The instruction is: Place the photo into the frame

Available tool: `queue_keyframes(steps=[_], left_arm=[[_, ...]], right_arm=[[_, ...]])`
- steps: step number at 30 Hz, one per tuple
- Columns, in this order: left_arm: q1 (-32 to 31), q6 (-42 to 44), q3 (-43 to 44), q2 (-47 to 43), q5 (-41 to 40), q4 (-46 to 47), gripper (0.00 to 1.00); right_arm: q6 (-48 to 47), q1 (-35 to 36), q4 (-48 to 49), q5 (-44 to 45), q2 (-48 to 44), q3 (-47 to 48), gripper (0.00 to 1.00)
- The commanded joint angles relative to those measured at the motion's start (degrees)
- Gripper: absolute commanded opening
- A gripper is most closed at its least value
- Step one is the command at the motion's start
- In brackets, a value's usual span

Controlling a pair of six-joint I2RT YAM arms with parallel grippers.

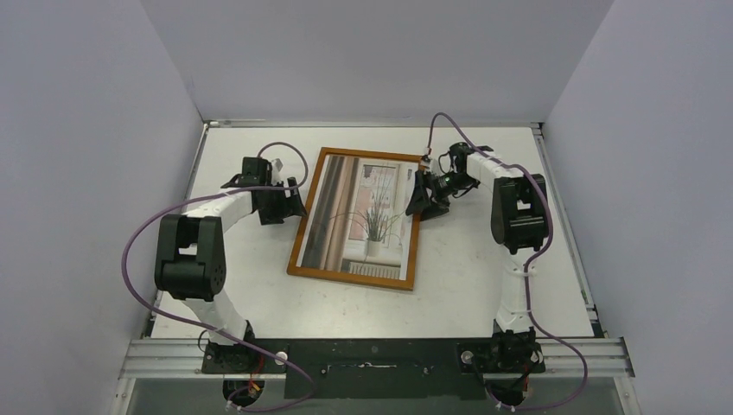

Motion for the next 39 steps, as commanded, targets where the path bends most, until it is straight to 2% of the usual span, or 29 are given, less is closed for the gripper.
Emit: queue_keyframes(steps=[1,4,6,12,17,18,20,24,28,30,33,39], left_arm=[[1.31,1.7,3.26,0.1,8.81,2.37,0.74],[1.52,0.57,3.83,2.03,15.25,3.98,0.73],[1.67,-0.78,4.4,3.66,16.59,3.81,0.69],[2.37,-2.25,4.57,5.2,13.55,1.68,0.62],[2.4,-2.87,4.3,3.69,13.38,1.74,0.61],[2.4,-3.2,4.67,3.49,12.91,0.63,0.58],[2.4,-3.62,4.86,1.91,9.28,-0.65,0.57],[2.4,-3.64,5.6,1.59,7.93,-1.44,0.58],[2.16,-6.03,4.27,4.56,13.73,1.35,0.58],[2.05,-8.24,3.4,5.37,14.17,2.24,0.57],[2.05,-10.1,2.93,5.76,14.6,2.56,0.54],[1.36,-12.8,2.76,6.06,17.23,2.24,0.41]], right_arm=[[-0.82,-1.09,-0.63,1.63,-1.19,2.34,0.66],[2.67,-1.19,0.85,6.5,-1.46,1.73,0.68],[4.04,-1.18,1.13,9.44,-1.86,1.68,0.69],[11.37,-1.34,7.03,16.51,-5.48,-3.36,0.7],[20.4,-0.34,14.64,21.03,-8.28,-10.12,0.7],[22.14,0.13,15.43,21.59,-8.52,-11.27,0.69],[25.46,1.11,18.54,23.64,-9.36,-13.65,0.69],[31.52,2.71,24.43,24.45,-10.62,-17.43,0.68],[35.76,4.03,28.38,24.98,-10.66,-18.76,0.67],[36.86,4.79,29.43,24.9,-10.33,-18.88,0.67],[37.65,6.14,29.99,24.97,-9.61,-18.55,0.67],[37.95,6.74,31.3,24.07,-7.48,-15.72,0.67]])
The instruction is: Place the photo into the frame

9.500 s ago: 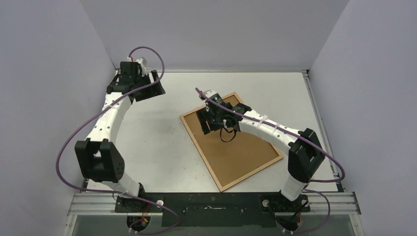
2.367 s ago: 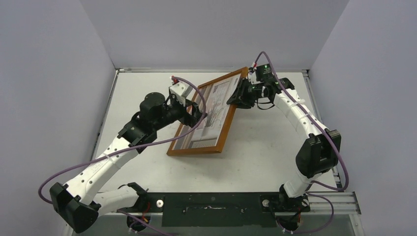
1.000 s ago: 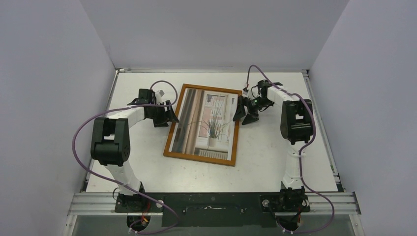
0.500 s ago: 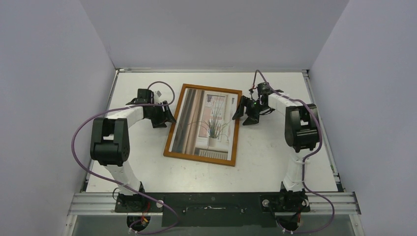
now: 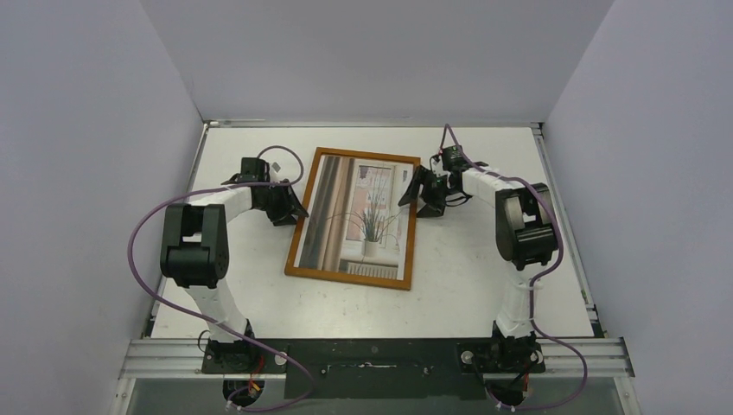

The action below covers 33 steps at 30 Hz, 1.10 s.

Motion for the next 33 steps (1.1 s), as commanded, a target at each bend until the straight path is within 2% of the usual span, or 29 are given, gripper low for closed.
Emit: queue_keyframes(steps=[1,13,15,17,19,22,23,26,28,30,33], left_arm=[[-1.45,-4.15,-0.52,-0.23,4.45,1.65,0.39],[-2.12,-8.07,-4.2,-7.72,-5.47,-1.38,0.39],[-2.07,-7.6,-4.09,-9.08,-8.29,-3.06,0.44],[-1.7,-6.45,-3.68,-11.13,-11.61,-5.3,0.53],[-1.3,-4.87,-2.49,-13.18,-14.27,-8.05,0.68],[-1.28,-1.82,0.6,-17.14,-17.63,-12.49,0.8],[-1.28,-0.87,1.55,-18.71,-18.1,-13.85,0.95],[-1.47,1.77,4.09,-23.75,-19.04,-18.43,0.97],[-3.25,3.54,5.71,-27.75,-23.13,-22.84,0.97],[-4.58,4.17,6.5,-32.32,-27.96,-26.97,0.97],[-4.74,3.74,6.75,-39.33,-30.25,-29.68,0.97]], right_arm=[[0.61,1.84,4.29,1.93,3.73,2.2,0.67],[0.84,1.55,5.2,5.59,5.09,4.82,0.68],[1.11,1.26,3.92,7.93,3.54,4.84,0.68],[1.15,0.76,2.66,10.3,0.91,4.34,0.69],[0.95,0.06,1.23,13.31,-2.67,3.64,0.71],[0.18,-1.06,-1.85,19.17,-9.33,2.03,0.73],[-0.51,-1.12,-3.18,21.75,-11.84,1.74,0.74],[-2.41,-0.98,-7.13,29.42,-19.81,-0.51,0.81],[-4.16,-0.32,-8.7,35.78,-26.15,-3.13,0.86],[-5.05,0.5,-11.64,42.58,-33.43,-5.37,0.97],[-5.75,1.22,-18.21,48.37,-40.97,-6.94,1.0]])
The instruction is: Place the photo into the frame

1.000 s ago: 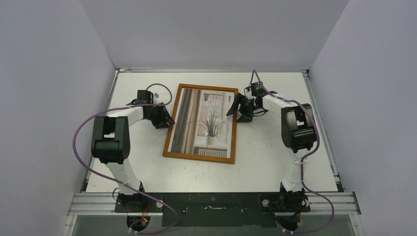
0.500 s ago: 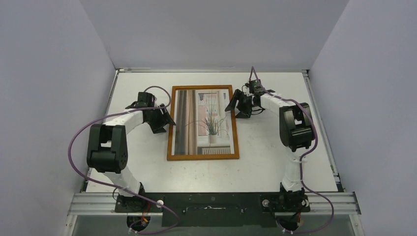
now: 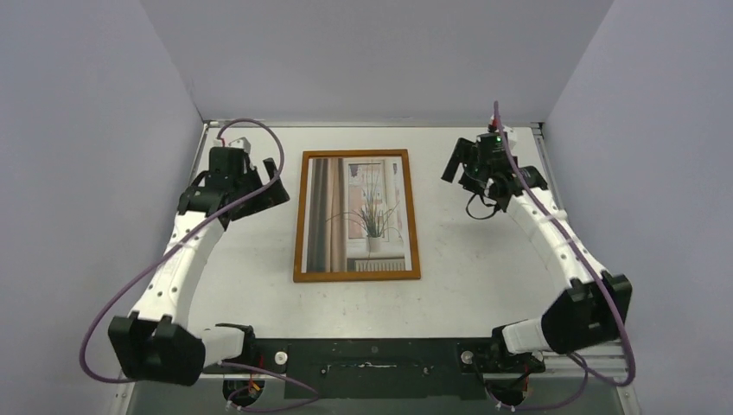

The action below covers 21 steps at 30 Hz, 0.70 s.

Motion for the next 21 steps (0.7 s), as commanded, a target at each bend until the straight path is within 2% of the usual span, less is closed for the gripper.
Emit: queue_keyframes(steps=[1,5,10,15,21], left_arm=[[-0.78,1.99,2.95,-11.46,-7.36,-8.38,0.97],[-1.05,1.33,2.96,-19.21,-8.83,-8.87,0.97],[-1.02,2.41,2.71,-29.01,-10.09,-10.81,0.97],[-1.0,1.98,3.28,-36.96,-9.59,-11.93,0.97],[-0.91,2.17,5.86,-40.24,-12.47,-16.13,0.97]], right_arm=[[-2.85,1.57,-11.01,15.64,-12.25,-2.02,1.0],[-1.72,2.43,-17.33,22.93,-21.74,-3.49,1.0],[-2.56,2.69,-21.41,25.15,-33.33,-3.1,1.0],[-3.27,2.69,-27.11,27.47,-39.29,1.47,1.0],[-4.14,2.67,-30.43,29.2,-44.37,5.07,1.0]])
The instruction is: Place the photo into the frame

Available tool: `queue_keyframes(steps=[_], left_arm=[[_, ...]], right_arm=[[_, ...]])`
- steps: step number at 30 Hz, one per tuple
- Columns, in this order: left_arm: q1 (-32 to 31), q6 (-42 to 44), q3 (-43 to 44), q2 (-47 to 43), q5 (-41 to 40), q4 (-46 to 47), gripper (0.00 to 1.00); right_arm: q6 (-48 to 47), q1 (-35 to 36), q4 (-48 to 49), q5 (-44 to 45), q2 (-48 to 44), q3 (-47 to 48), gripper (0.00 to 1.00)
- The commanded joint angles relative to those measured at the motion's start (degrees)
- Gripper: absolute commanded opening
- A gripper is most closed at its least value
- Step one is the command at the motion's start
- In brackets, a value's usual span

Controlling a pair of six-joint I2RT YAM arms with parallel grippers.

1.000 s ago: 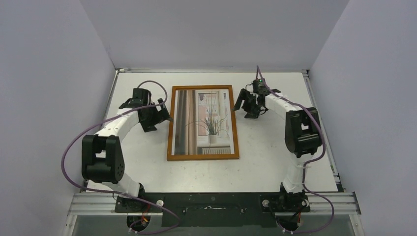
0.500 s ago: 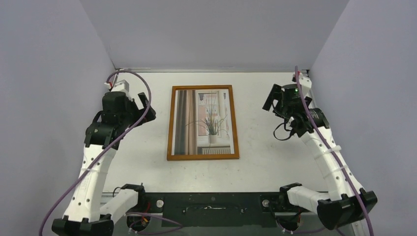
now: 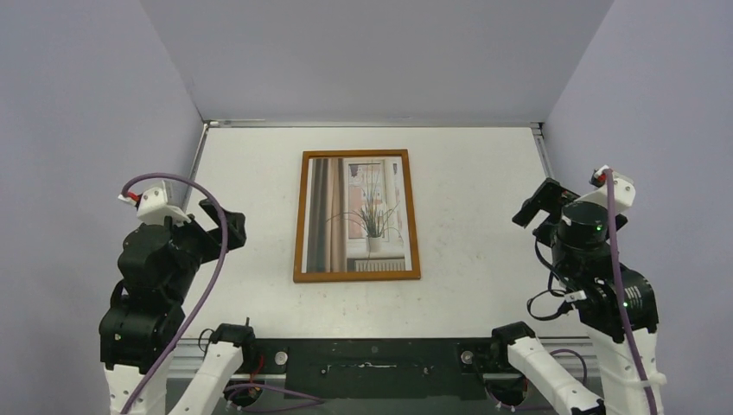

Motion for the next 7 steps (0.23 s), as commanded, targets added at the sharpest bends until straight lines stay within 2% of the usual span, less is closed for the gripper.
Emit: queue_keyframes(steps=[1,7], left_arm=[[-0.01,1.13,3.39,-0.45,-2.36,-3.35,0.97],[0.19,1.12,3.99,1.36,-1.07,-8.19,0.97]], right_arm=[[-1.13,0.37,-4.89,3.48,-1.7,3.78,1.0],[0.26,0.38,-7.24,2.48,-3.76,3.44,1.0]])
